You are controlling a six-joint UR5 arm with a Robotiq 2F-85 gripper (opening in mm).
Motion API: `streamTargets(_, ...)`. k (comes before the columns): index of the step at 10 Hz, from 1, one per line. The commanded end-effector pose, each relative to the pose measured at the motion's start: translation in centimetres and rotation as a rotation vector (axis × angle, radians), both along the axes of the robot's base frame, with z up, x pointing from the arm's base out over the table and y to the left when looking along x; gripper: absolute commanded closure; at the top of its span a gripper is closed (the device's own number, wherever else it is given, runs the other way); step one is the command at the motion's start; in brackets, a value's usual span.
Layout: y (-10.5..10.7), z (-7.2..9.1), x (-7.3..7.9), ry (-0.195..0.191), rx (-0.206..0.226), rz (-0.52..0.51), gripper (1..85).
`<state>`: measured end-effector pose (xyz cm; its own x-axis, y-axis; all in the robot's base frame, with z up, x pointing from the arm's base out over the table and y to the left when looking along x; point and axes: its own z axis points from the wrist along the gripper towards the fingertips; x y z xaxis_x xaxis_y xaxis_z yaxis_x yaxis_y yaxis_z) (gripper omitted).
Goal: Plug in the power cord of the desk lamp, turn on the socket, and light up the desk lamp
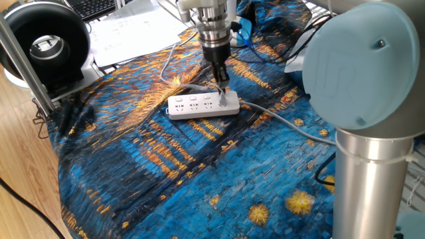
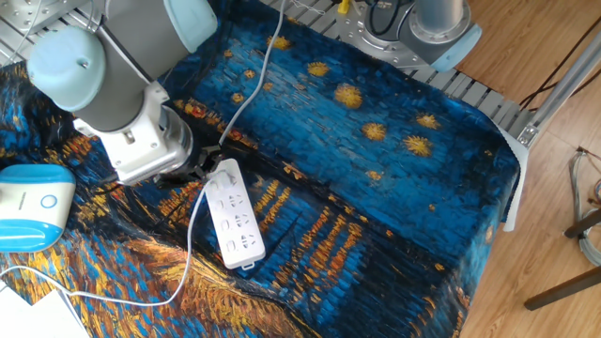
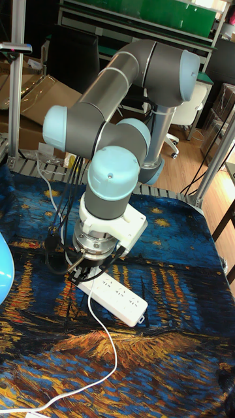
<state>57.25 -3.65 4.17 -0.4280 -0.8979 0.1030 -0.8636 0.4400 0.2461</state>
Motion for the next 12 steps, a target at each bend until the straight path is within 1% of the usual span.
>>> streamTargets(1,0.3,1.0,-0.5,0.024,0.026,-0.007,84.3)
streamTargets(2,1.2,1.3,-1.3,0.051,0.064,-0.020,84.3)
streamTargets(3,1.7,1.3,-1.7,0.061,0.079,-0.026,84.3)
streamTargets(6,1.4,-0.4,-1.0,0.019,0.043,-0.029,84.3)
streamTargets(10,1.8,-0.5,-1.0,0.022,0.059,-0.030,84.3)
streamTargets(12,1.6,-0.8,-0.8,0.014,0.049,-0.028,84.3)
